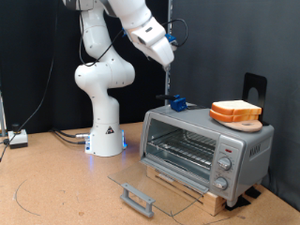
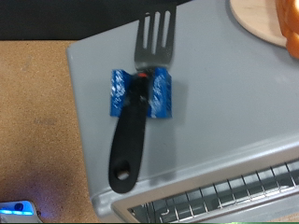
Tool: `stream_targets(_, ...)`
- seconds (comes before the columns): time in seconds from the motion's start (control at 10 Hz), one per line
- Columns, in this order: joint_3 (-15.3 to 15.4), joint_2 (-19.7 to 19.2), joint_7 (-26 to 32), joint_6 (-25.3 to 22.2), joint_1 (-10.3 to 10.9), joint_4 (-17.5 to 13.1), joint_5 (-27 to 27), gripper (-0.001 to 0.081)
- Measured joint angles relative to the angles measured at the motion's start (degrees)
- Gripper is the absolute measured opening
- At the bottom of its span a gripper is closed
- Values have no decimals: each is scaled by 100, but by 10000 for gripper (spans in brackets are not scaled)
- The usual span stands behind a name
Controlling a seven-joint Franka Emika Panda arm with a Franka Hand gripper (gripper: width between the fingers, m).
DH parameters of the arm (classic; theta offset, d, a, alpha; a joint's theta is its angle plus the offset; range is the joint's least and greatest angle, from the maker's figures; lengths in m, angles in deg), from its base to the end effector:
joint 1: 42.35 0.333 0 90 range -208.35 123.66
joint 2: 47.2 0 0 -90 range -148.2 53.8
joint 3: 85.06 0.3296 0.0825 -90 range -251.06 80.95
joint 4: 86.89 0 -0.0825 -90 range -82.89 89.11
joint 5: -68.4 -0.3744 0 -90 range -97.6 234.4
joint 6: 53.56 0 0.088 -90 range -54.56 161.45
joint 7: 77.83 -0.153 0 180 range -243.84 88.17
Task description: Make a piece of toast with the oven
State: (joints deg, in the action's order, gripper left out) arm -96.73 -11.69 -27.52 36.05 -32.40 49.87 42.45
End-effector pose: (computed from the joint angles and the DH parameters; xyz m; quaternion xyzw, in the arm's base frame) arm 0.3187 0.0492 0.5083 -0.8691 -0.3940 -0.0232 0.2981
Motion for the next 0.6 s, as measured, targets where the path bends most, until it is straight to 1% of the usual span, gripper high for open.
stream_targets(0.2,275,332,-126,-28,6,30,0,804)
stream_targets(0.4,565,652,-528,-194,5,84,-38,804)
stream_targets(0.5,687,773,-803,-388,5,101,-40,804)
stream_targets(0.6,727,799,-968,-500,-3,104,-40,804)
